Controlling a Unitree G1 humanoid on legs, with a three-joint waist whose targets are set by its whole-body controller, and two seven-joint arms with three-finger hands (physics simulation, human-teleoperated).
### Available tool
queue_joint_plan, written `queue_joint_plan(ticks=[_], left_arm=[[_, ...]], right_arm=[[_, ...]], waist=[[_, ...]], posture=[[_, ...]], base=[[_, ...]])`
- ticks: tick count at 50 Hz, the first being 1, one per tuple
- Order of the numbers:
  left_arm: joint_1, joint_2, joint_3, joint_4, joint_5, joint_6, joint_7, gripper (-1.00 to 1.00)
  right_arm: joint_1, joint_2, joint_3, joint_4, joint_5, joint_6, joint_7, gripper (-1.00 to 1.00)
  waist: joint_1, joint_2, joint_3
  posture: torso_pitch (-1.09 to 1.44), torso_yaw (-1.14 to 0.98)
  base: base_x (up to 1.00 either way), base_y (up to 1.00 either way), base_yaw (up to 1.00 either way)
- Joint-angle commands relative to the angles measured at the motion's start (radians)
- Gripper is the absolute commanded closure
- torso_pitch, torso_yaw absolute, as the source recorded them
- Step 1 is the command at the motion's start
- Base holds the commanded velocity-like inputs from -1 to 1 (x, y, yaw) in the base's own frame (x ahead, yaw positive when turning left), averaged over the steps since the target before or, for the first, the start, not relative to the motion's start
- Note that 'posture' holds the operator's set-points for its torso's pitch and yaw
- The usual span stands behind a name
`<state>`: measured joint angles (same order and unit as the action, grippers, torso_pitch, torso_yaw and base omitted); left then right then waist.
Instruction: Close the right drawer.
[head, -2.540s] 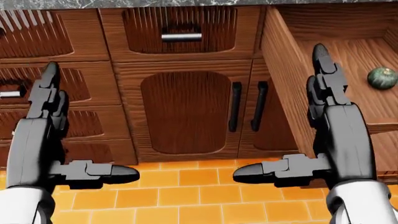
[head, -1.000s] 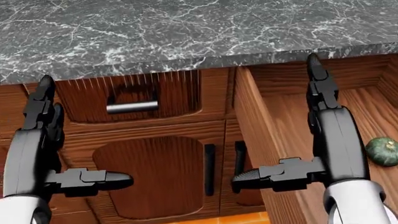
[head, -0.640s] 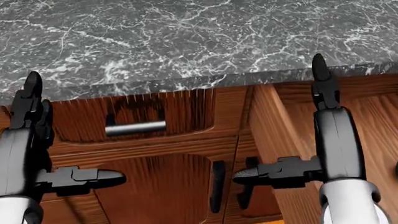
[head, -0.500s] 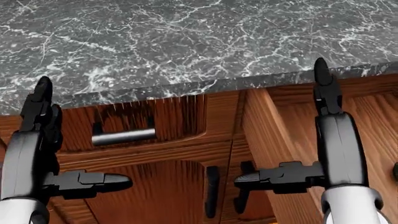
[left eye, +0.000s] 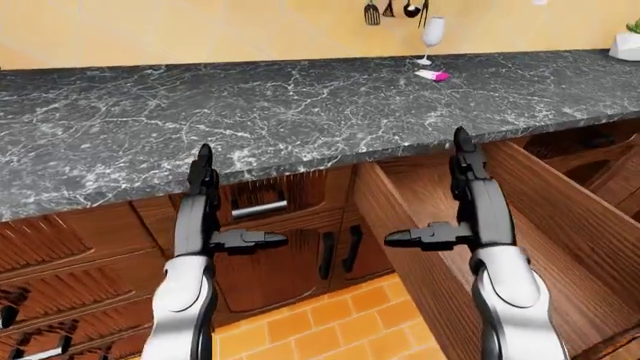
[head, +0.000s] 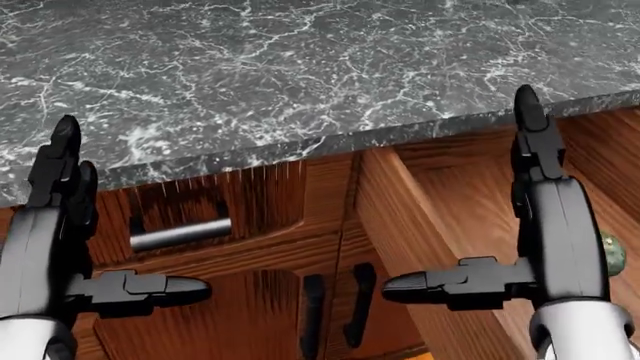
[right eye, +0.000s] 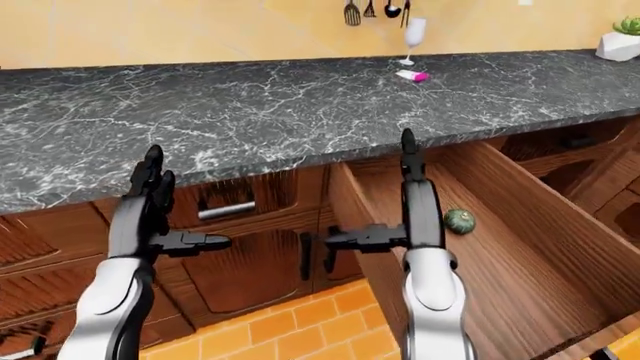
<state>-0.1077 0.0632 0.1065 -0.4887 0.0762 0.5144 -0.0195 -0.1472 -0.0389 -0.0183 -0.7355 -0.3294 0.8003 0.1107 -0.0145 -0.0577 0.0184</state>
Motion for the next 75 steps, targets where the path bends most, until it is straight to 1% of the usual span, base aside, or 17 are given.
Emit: queue_joint_plan(ticks=[1, 5, 11, 17, 19, 20, 22, 28, 31, 32, 42, 45, 48, 50, 60, 68, 75], left_arm=[[-0.019, 0.009, 0.014, -0.048, 0.004, -0.030, 0.007, -1.00], [-0.016, 0.008, 0.012, -0.058, 0.006, -0.025, 0.006, -1.00], [-0.017, 0.007, 0.011, -0.042, 0.008, -0.036, 0.007, -1.00], [-0.020, 0.006, 0.008, -0.033, 0.011, -0.038, 0.009, -1.00], [-0.021, 0.006, 0.006, -0.029, 0.013, -0.040, 0.010, -1.00], [-0.021, 0.006, 0.006, -0.030, 0.013, -0.039, 0.010, -1.00], [-0.022, 0.005, 0.005, -0.025, 0.014, -0.042, 0.011, -1.00], [-0.016, 0.004, 0.003, -0.019, 0.014, -0.050, 0.011, -1.00], [-0.013, 0.004, 0.006, -0.026, 0.013, -0.045, 0.010, -1.00], [-0.012, 0.004, 0.005, -0.031, 0.013, -0.043, 0.010, -1.00], [-0.016, 0.002, -0.002, -0.041, 0.020, -0.030, 0.007, -1.00], [-0.018, 0.003, -0.001, -0.038, 0.020, -0.031, 0.007, -1.00], [-0.016, 0.004, 0.004, -0.034, 0.018, -0.035, 0.006, -1.00], [-0.014, 0.004, 0.006, -0.030, 0.016, -0.039, 0.007, -1.00], [-0.002, 0.004, 0.014, -0.033, 0.009, -0.047, 0.008, -1.00], [-0.001, 0.004, 0.014, -0.035, 0.009, -0.047, 0.008, -1.00], [0.002, 0.005, 0.020, -0.024, 0.003, -0.056, 0.008, -1.00]], right_arm=[[-0.014, 0.001, 0.011, -0.042, 0.003, -0.032, -0.001, -1.00], [-0.004, 0.000, 0.011, -0.051, 0.003, -0.034, -0.002, -1.00], [-0.003, -0.001, 0.009, -0.052, 0.006, -0.036, 0.001, -1.00], [-0.005, -0.001, 0.009, -0.044, 0.009, -0.043, 0.001, -1.00], [-0.005, 0.000, 0.005, -0.039, 0.014, -0.048, 0.000, -1.00], [-0.004, 0.000, 0.005, -0.038, 0.016, -0.050, 0.001, -1.00], [-0.003, -0.001, 0.007, -0.039, 0.020, -0.054, 0.002, -1.00], [0.003, 0.000, 0.012, -0.040, 0.024, -0.060, 0.002, -1.00], [0.001, 0.000, 0.010, -0.042, 0.026, -0.059, 0.003, -1.00], [0.001, 0.000, 0.013, -0.045, 0.024, -0.057, 0.004, -1.00], [0.003, -0.001, 0.009, -0.053, 0.026, -0.054, 0.009, -1.00], [0.003, 0.000, 0.009, -0.050, 0.027, -0.057, 0.007, -1.00], [0.005, 0.000, 0.008, -0.049, 0.030, -0.059, 0.003, -1.00], [0.007, 0.004, 0.002, -0.061, 0.062, -0.059, 0.014, -1.00], [0.005, -0.007, 0.026, -0.058, 0.007, -0.045, 0.009, -1.00], [0.008, -0.002, 0.029, -0.061, -0.017, -0.046, 0.020, -1.00], [-0.001, 0.002, 0.032, -0.055, -0.025, -0.047, 0.025, -1.00]], waist=[[0.008, 0.017, -0.008], [0.047, 0.113, -0.017], [0.043, 0.097, -0.051], [0.024, 0.028, -0.020], [0.007, -0.068, -0.046], [-0.009, -0.024, -0.005], [-0.011, -0.029, -0.064], [-0.002, 0.068, 0.014], [0.012, 0.180, 0.016], [0.011, 0.150, 0.062], [0.010, 0.055, 0.031], [0.002, -0.029, 0.002], [0.019, 0.007, 0.004], [0.012, 0.079, 0.022], [-0.003, 0.124, 0.007], [0.021, 0.050, -0.002], [0.023, 0.079, 0.012]], posture=[[0.00, 0.00], [0.00, 0.00], [0.00, 0.00], [0.00, 0.00], [0.00, 0.00], [0.00, 0.00], [0.00, 0.00], [0.00, 0.00], [0.00, 0.00], [0.00, 0.00], [0.00, 0.00], [0.00, 0.00], [0.00, 0.00], [0.00, 0.00], [0.00, 0.00], [0.00, 0.00], [0.00, 0.00]], base=[[-0.74, 0.00, -0.84], [-0.74, 0.00, -0.83], [-0.73, 0.00, -0.79], [-0.65, 0.00, -0.78], [-0.62, 0.00, -0.78], [-0.60, 0.00, -0.78], [-0.50, 0.00, -0.84], [-0.33, 0.00, -0.89], [-0.16, 0.00, -0.91], [-0.12, 0.00, -0.91], [-0.07, 0.00, -0.87], [-0.01, 0.00, -0.80], [0.00, -0.17, -0.42], [0.00, -0.30, 0.00], [0.00, -0.02, 0.00], [0.00, 0.00, 0.00], [0.05, 0.00, 0.00]])
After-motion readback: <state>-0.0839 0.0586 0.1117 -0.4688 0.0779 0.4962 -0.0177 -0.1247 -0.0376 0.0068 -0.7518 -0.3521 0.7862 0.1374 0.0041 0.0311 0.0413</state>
